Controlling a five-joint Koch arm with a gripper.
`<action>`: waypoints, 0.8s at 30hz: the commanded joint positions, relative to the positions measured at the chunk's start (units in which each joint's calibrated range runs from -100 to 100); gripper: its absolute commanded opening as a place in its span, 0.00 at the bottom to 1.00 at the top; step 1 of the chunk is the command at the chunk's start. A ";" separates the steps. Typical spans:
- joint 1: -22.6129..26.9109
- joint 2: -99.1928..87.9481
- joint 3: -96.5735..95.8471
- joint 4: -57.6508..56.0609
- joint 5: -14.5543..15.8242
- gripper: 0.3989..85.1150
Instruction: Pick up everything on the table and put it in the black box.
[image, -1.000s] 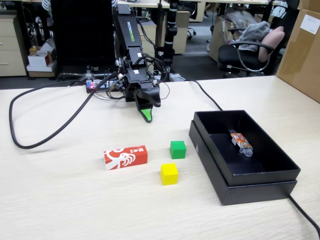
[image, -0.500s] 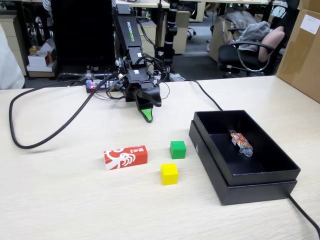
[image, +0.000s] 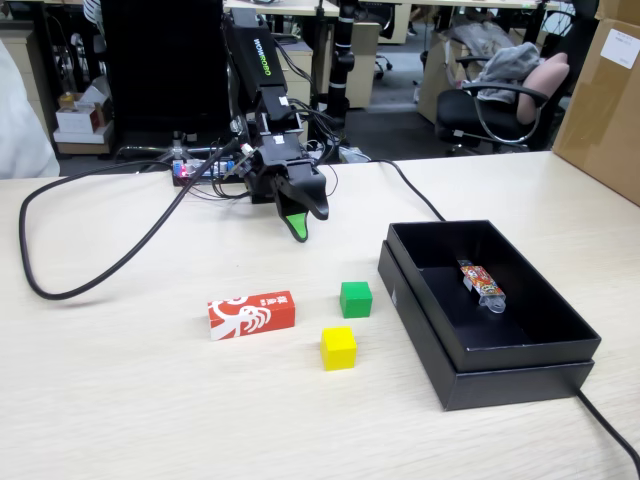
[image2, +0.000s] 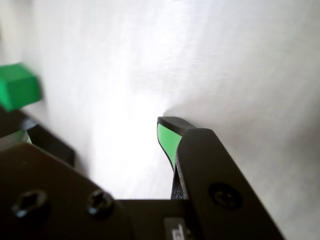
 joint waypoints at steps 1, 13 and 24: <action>-0.44 -0.63 7.94 -10.47 1.03 0.58; -1.27 -0.74 24.35 -15.05 1.32 0.58; -0.98 8.55 40.39 -32.76 1.47 0.57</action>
